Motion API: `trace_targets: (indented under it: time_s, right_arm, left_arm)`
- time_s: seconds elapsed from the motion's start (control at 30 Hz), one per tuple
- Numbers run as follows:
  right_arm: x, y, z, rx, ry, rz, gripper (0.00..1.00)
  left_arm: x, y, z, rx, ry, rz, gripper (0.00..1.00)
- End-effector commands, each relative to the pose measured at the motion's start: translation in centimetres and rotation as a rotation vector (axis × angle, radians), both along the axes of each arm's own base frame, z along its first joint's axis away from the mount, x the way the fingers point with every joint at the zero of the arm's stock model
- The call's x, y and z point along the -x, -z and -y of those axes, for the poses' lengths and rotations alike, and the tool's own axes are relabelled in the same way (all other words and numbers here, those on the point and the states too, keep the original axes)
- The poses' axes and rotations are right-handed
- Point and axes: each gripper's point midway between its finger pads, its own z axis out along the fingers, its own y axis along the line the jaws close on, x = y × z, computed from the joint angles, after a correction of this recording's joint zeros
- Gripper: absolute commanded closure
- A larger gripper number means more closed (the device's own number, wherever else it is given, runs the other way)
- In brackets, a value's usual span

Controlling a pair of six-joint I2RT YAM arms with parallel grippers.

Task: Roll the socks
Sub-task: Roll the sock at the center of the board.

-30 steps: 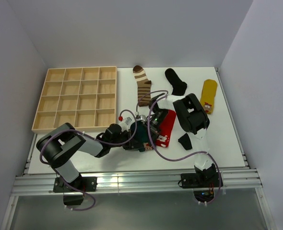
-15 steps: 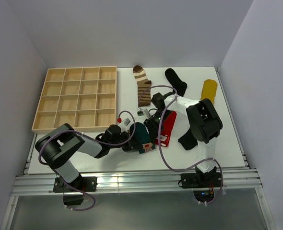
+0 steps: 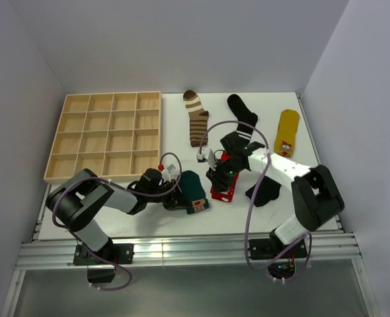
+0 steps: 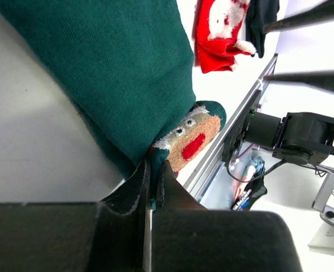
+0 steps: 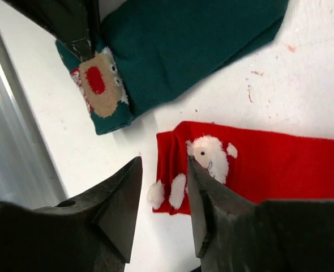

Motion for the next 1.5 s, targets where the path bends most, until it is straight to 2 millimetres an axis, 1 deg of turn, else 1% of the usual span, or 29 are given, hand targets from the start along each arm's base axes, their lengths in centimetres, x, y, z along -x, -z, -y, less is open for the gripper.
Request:
trace_targets:
  time_s: [0.0,0.03,0.07,0.1,0.13,0.17,0.2,0.23,0.27,0.3,0.37,0.4,0.43,0.53,0.77,0.93,1.0,1.17,1.27,1.3,1.37,1.47]
  right_arm:
    - [0.0,-0.5,-0.7,-0.021,-0.081,0.203,0.54]
    - [0.3,-0.3,-0.8,-0.010,-0.102,0.241,0.53]
    - [0.7,-0.3,-1.7,-0.004,-0.146,0.306,0.50]
    - [1.0,-0.7,-2.0,-0.010,-0.166,0.356,0.49]
    - [1.9,0.1,-2.0,0.002,-0.191,0.366,0.48]
    - [1.9,0.0,-2.5,-0.001,-0.206,0.403,0.47]
    - [2.9,0.0,-3.2,-0.010,-0.245,0.413,0.46]
    - [3.4,0.1,-3.4,-0.013,-0.262,0.420,0.45]
    - [3.4,0.2,-3.7,-0.017,-0.272,0.436,0.44]
    - [4.0,0.6,-3.9,-0.006,-0.290,0.449,0.44]
    - [3.9,0.3,-4.5,-0.023,-0.302,0.505,0.42]
    - [3.8,0.5,-4.4,-0.008,-0.301,0.533,0.41]
    - [4.4,0.8,-4.9,-0.007,-0.333,0.549,0.41]
    - [5.2,1.2,-5.5,0.001,-0.376,0.564,0.41]
    - [5.6,1.7,-6.5,0.010,-0.411,0.612,0.42]
    - [6.0,2.6,-6.7,0.040,-0.438,0.625,0.43]
    - [6.4,2.6,-6.9,0.035,-0.450,0.620,0.43]
    - [7.4,2.6,-6.6,0.053,-0.479,0.586,0.44]
    - [7.6,3.3,-6.6,0.067,-0.486,0.579,0.44]
    - [7.7,3.4,-6.6,0.070,-0.487,0.577,0.45]
    - [7.8,3.8,-6.5,0.089,-0.489,0.575,0.50]
    - [7.9,3.9,-6.6,0.091,-0.487,0.583,0.55]
  left_arm:
    - [2.7,4.3,-2.7,-0.192,0.027,-0.180,1.00]
    - [2.8,4.2,-2.7,-0.190,0.033,-0.191,1.00]
    - [2.7,4.4,-2.8,-0.189,0.030,-0.207,1.00]
    - [2.8,4.3,-2.9,-0.184,0.035,-0.226,1.00]
    - [2.9,4.6,-3.2,-0.196,0.033,-0.246,1.00]
    - [2.7,4.6,-3.2,-0.201,0.033,-0.250,1.00]
    - [2.7,4.8,-3.4,-0.216,0.031,-0.259,1.00]
    - [3.0,5.0,-3.7,-0.232,0.040,-0.275,1.00]
    - [2.9,5.1,-3.6,-0.235,0.045,-0.281,1.00]
    - [2.9,5.1,-3.6,-0.239,0.045,-0.287,1.00]
    - [3.1,5.2,-3.8,-0.242,0.053,-0.303,1.00]
    - [3.2,5.4,-3.8,-0.246,0.054,-0.310,1.00]
    - [3.3,5.4,-3.8,-0.244,0.061,-0.317,1.00]
    - [3.5,5.7,-4.0,-0.238,0.061,-0.339,1.00]
    - [3.8,5.9,-4.2,-0.234,0.073,-0.363,1.00]
    - [3.9,5.9,-4.2,-0.233,0.080,-0.368,0.99]
    - [3.8,5.9,-4.3,-0.234,0.079,-0.368,1.00]
    - [3.8,5.8,-4.3,-0.235,0.085,-0.370,1.00]
    - [3.7,5.9,-4.3,-0.236,0.088,-0.369,1.00]
    - [3.7,5.9,-4.3,-0.236,0.088,-0.369,1.00]
    - [3.5,6.0,-4.3,-0.233,0.085,-0.372,1.00]
    - [3.5,5.9,-4.2,-0.228,0.086,-0.374,1.00]
